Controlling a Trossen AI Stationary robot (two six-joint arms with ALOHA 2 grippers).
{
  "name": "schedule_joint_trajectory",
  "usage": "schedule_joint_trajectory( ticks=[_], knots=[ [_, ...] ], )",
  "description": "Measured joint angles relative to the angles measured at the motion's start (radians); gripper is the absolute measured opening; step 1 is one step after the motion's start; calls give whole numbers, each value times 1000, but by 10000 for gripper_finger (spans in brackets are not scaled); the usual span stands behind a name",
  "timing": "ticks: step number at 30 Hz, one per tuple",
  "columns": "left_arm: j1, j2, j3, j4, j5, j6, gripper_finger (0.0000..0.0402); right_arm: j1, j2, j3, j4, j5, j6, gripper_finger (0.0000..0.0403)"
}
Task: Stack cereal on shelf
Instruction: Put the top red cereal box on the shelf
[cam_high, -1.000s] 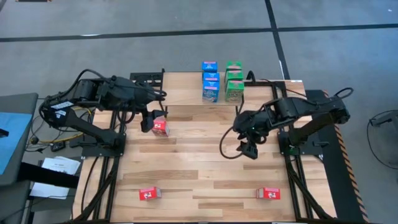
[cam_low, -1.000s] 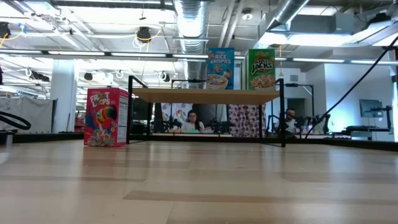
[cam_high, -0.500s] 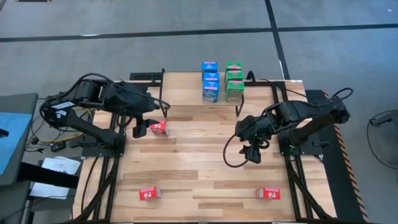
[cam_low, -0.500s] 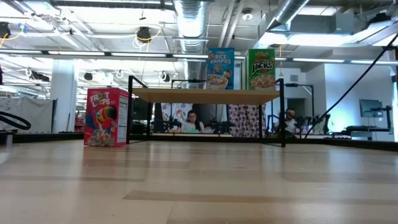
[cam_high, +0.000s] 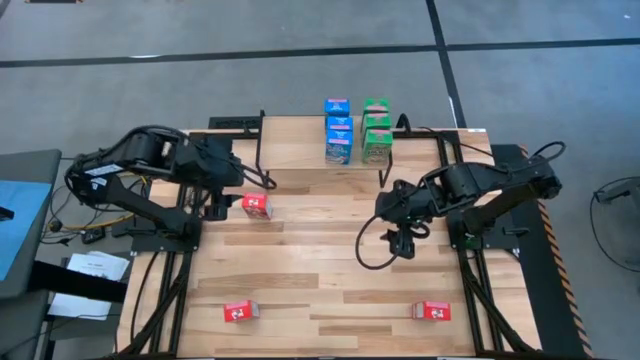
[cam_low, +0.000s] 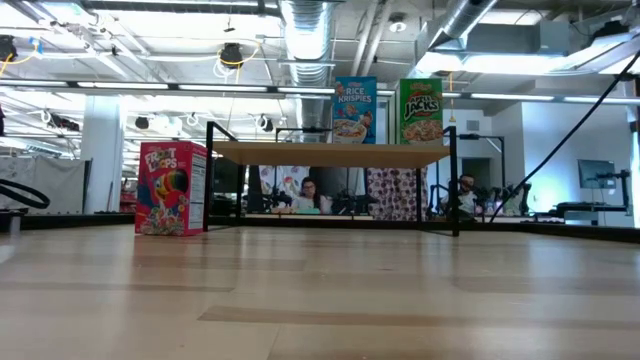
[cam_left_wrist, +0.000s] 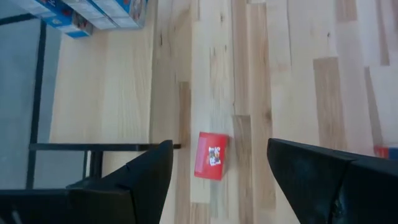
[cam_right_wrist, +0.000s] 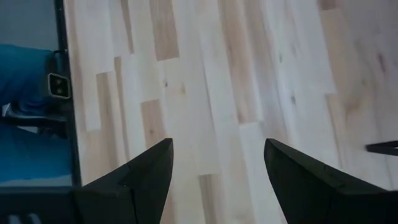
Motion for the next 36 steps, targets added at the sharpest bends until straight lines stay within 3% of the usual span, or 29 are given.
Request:
schedule_joint_trajectory(
  ticks=[8, 23, 36],
  knots=[
    [0, 3, -160, 30, 28, 48, 249, 0, 0, 0, 5, 25, 0, 276],
    [9, 3, -467, 275, 75, 127, 249, 0, 0, 0, 9, 26, 0, 276],
    [183, 3, -612, 374, 160, 209, 249, 0, 14, -21, 13, 25, 0, 276]
  ],
)
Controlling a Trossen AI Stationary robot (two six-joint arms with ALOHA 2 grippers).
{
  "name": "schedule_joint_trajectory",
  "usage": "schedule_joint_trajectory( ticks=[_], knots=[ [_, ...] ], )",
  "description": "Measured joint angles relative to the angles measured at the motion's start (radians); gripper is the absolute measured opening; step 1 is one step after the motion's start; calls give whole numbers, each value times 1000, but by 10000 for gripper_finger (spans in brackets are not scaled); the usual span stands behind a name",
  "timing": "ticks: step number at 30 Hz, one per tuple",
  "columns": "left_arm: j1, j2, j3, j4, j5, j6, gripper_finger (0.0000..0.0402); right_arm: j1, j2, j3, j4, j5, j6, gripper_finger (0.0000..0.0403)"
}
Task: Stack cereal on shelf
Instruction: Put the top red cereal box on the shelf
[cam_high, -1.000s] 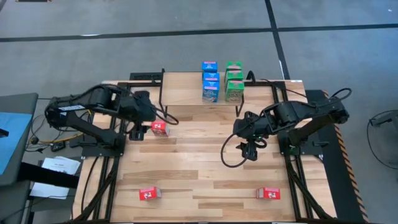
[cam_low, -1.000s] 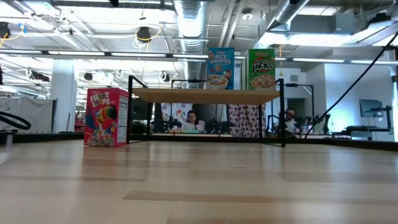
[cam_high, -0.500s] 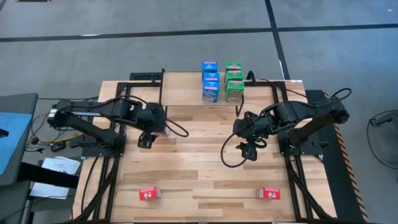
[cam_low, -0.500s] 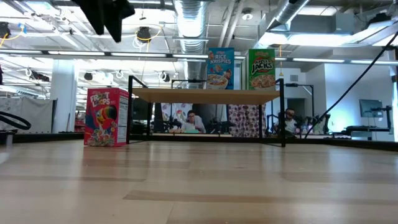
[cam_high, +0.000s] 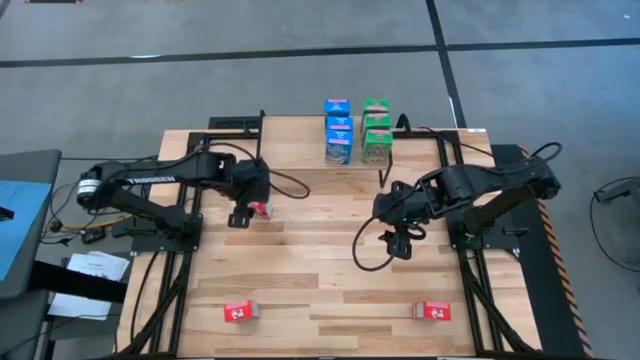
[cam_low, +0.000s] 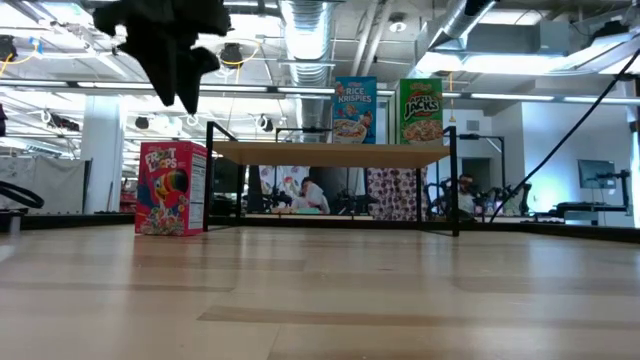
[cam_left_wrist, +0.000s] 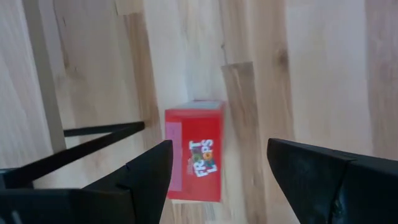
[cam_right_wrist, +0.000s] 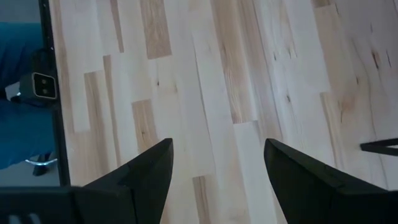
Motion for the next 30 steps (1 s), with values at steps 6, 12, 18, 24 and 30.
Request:
schedule_joint_trajectory(
  ticks=[6, 12, 18, 24, 30],
  knots=[
    [71, 0, -52, 45, 23, 34, 249, 0, -2, 2, 6, 0, 0, 276],
    [107, 0, -99, 99, 27, 54, 249, 0, -3, 2, 6, -1, 0, 276],
    [123, 0, -147, 110, 27, 54, 249, 0, -3, 2, 6, -1, 0, 276],
    [129, 1, -198, 152, 26, 58, 249, 0, -3, 2, 7, -2, 0, 276],
    [129, 1, -200, 159, 26, 53, 249, 0, -3, 2, 7, -2, 0, 276]
  ],
)
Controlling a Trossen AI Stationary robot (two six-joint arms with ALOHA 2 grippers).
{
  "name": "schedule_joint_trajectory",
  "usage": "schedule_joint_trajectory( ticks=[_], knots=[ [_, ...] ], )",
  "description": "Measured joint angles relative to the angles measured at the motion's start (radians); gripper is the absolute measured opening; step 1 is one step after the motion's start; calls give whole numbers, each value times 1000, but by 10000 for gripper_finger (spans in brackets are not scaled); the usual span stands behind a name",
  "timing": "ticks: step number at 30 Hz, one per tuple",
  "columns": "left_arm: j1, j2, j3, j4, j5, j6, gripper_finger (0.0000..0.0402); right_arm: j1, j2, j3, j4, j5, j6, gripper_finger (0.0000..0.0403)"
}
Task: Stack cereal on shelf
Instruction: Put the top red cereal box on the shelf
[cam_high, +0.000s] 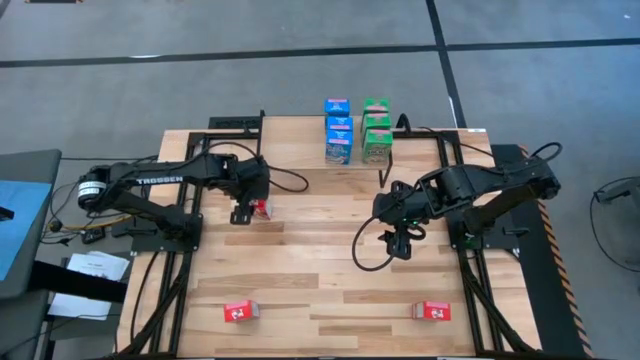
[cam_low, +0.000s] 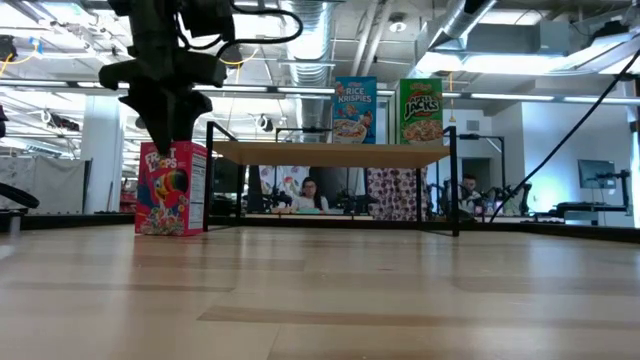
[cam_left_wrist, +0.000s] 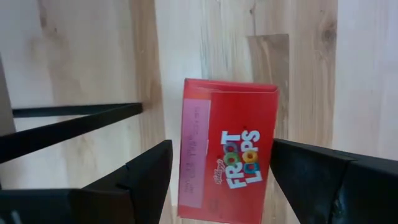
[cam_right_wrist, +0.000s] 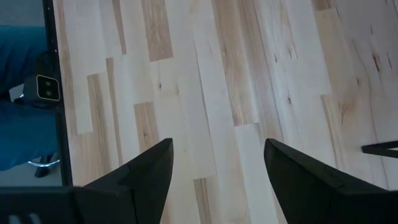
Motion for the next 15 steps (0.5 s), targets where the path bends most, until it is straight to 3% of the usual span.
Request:
schedule_joint_trajectory(
  ticks=[15],
  knots=[
    [0, 20, -12, 10, 35, -20, 245, 0, 0, 0, 4, -1, 0, 276]
  ],
)
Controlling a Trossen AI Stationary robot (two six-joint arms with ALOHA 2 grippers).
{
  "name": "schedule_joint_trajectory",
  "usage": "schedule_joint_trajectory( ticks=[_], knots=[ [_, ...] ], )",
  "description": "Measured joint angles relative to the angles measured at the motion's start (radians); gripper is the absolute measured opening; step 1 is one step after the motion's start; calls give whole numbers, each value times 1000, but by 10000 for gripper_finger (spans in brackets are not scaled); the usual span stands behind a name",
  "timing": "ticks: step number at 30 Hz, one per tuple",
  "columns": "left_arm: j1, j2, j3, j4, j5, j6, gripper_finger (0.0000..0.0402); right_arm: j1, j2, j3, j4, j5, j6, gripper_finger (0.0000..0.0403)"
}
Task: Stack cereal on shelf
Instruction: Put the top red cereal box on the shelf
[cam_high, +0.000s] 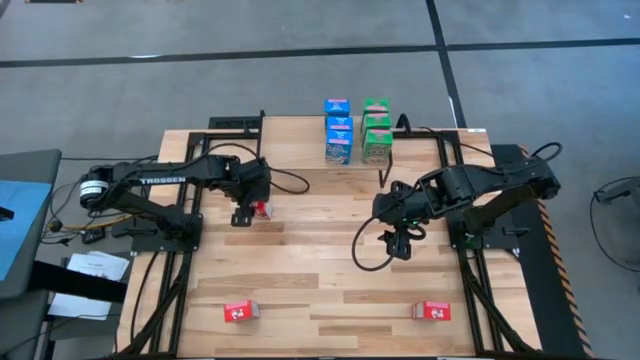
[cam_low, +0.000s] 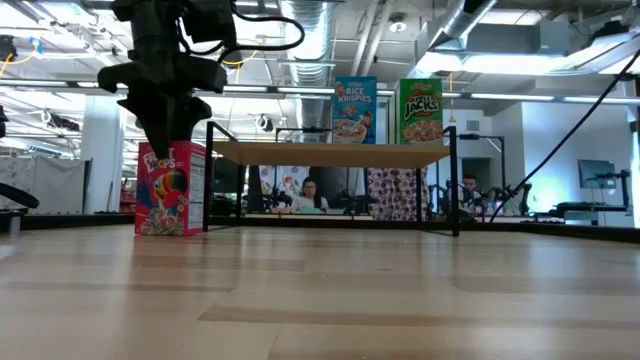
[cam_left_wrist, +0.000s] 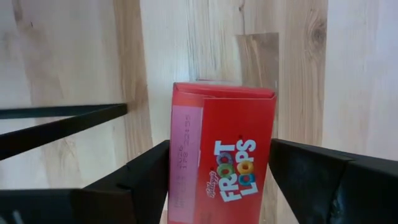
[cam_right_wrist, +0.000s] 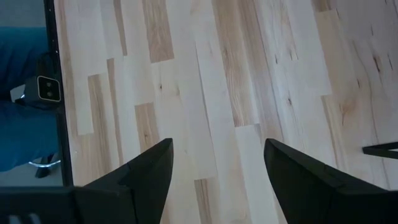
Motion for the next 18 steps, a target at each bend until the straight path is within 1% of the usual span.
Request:
schedule_joint_trajectory(
  ticks=[3, 8, 10, 13, 18],
  knots=[
    [0, 0, 0, 0, 0, 1, 224, 0, 0, 0, 0, 0, 0, 276],
    [0, 0, 0, 0, -2, 1, 163, 0, 0, 0, 0, 0, 0, 276],
    [0, 0, 0, 0, -8, 0, 146, 0, 0, 0, 0, 0, 0, 276],
    [0, 0, 2, -3, -9, -1, 137, 0, 0, 0, 0, 0, 0, 276],
    [0, 0, 57, -38, 10, -22, 144, 0, 0, 0, 0, -1, 0, 276]
  ],
)
